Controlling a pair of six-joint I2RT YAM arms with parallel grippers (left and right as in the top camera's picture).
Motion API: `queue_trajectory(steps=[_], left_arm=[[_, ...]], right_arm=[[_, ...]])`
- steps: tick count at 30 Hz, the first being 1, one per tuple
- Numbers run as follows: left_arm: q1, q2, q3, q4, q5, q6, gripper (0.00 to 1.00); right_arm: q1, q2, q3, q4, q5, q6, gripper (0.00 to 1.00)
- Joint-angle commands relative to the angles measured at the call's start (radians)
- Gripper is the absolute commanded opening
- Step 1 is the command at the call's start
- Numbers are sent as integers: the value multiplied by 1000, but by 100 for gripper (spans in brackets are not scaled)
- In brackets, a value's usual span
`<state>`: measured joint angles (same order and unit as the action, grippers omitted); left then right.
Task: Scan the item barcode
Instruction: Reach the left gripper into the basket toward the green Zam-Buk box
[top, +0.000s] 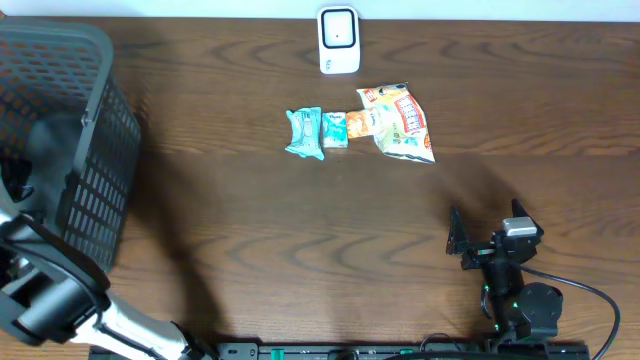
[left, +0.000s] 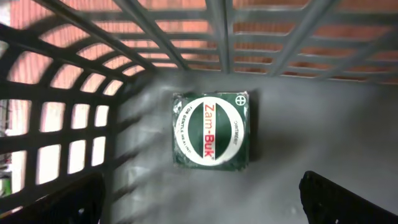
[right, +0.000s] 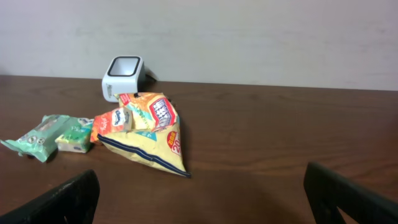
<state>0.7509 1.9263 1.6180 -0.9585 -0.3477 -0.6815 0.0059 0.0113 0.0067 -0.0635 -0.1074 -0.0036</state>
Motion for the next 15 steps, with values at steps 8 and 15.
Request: queue_trajectory(steps=[8, 15], left_arm=[[31, 122, 1, 32, -34, -35, 98], [74, 132, -39, 97, 51, 11, 98]], right_arm=[[9, -5, -1, -4, 3, 18, 99], [9, -5, -1, -4, 3, 18, 99]])
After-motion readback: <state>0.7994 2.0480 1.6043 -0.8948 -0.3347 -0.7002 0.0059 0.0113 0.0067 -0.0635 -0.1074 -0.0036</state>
